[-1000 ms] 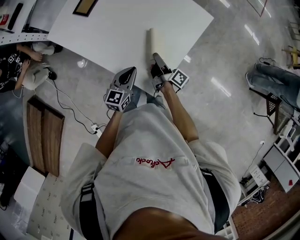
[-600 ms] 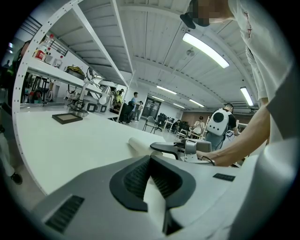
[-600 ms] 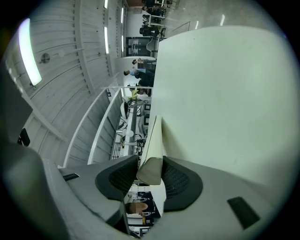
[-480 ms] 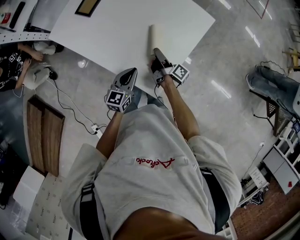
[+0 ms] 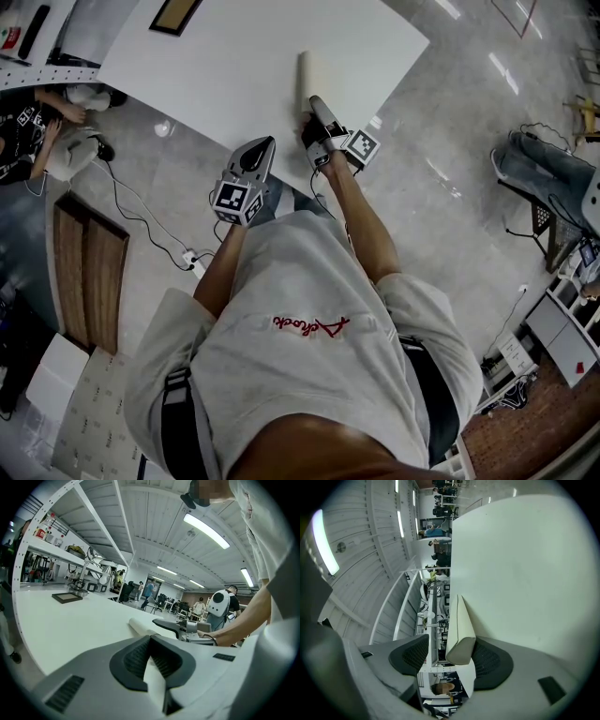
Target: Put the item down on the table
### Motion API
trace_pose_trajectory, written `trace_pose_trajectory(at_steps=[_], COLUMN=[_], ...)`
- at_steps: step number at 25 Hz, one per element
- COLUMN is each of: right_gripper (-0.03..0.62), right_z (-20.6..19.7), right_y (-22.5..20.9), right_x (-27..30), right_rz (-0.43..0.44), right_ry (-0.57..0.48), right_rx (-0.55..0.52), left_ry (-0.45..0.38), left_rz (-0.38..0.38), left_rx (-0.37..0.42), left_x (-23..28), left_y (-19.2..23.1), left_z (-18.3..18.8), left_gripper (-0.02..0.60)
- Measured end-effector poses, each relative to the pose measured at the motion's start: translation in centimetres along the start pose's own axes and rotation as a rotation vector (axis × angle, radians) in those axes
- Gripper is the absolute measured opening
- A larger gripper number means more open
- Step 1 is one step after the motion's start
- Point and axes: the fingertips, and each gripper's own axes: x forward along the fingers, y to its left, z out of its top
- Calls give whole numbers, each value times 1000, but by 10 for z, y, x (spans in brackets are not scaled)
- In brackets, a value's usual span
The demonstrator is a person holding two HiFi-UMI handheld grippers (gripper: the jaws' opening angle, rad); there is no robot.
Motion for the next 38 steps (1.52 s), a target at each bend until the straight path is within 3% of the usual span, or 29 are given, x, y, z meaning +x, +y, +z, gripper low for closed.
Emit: trace_pose_trajectory(at_steps=[6, 15, 19, 28, 32, 38], right_gripper=[311, 346, 344, 342, 341, 307], right_z=[-12, -24, -27, -31, -34, -30], right_y=[6, -1, -12, -29, -33, -36], right_x=[5, 7, 5, -3, -10, -25], right_rz=[-36, -268, -384, -535, -565, -586], right_ry=[115, 296, 364, 509, 545, 514], right_rx=[-191, -570, -796, -1195, -1293, -1284], left_ry=[1, 2, -2, -8, -10, -10], left_rz=[-2, -22, -23, -31, -33, -37], left_rx=[-8, -9, -4, -3, -3, -3], left_x=[1, 4, 4, 5, 5, 6], left_y=[1, -2, -1, -2, -2, -6], left_z=[-3, -1, 3, 8, 7, 6], left_gripper=[18, 18, 18, 18, 18, 18])
